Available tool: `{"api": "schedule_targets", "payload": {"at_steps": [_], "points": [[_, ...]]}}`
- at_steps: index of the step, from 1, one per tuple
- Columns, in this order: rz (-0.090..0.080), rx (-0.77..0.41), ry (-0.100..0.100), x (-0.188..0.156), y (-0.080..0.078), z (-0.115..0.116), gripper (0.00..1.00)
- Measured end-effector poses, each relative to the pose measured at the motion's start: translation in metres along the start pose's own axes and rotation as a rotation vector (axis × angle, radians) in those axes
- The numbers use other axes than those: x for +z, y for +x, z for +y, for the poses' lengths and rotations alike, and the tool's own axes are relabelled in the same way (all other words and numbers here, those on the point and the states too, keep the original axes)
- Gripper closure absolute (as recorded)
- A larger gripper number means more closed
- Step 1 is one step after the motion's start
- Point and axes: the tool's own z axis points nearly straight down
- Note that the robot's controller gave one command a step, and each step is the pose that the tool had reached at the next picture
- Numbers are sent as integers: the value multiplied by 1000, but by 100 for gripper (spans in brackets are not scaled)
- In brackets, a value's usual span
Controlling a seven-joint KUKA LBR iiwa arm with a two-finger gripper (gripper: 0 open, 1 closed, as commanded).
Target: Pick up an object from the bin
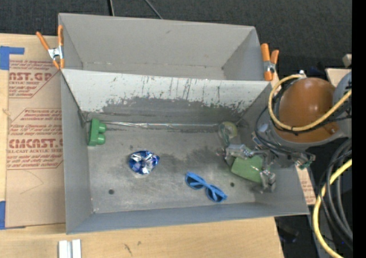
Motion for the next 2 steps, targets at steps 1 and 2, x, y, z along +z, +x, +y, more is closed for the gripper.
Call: {"api": "schedule_targets", "payload": {"at_steps": [1,2], "points": [[15,299,-7,9,-12,-17,0],[6,299,-3,9,-14,-17,100]]}}
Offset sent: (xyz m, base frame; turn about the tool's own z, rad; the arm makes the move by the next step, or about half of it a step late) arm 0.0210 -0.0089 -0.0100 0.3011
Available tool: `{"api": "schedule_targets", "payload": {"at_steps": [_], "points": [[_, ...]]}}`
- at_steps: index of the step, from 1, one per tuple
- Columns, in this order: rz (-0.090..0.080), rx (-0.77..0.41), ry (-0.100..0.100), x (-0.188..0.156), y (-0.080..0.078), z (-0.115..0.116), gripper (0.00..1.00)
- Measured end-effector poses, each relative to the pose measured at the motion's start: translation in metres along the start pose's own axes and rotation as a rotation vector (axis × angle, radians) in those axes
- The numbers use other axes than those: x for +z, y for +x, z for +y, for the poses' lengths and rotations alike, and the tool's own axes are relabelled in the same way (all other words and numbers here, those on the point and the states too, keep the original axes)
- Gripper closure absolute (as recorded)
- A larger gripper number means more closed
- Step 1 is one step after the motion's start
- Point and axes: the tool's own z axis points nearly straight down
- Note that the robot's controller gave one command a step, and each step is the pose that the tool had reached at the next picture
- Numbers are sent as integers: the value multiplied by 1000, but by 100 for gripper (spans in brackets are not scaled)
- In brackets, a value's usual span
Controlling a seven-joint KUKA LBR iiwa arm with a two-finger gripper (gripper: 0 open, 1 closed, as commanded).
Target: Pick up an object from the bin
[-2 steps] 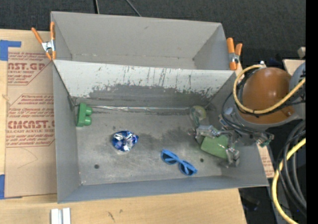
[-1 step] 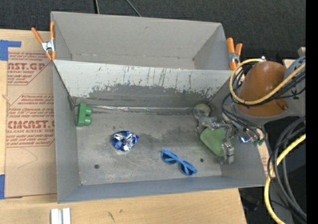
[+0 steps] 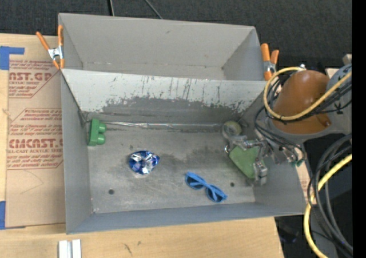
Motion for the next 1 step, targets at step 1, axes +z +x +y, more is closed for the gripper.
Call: {"api": "schedule_targets", "payload": {"at_steps": [1], "points": [[-7,-67,11,-145,12,17,100]]}}
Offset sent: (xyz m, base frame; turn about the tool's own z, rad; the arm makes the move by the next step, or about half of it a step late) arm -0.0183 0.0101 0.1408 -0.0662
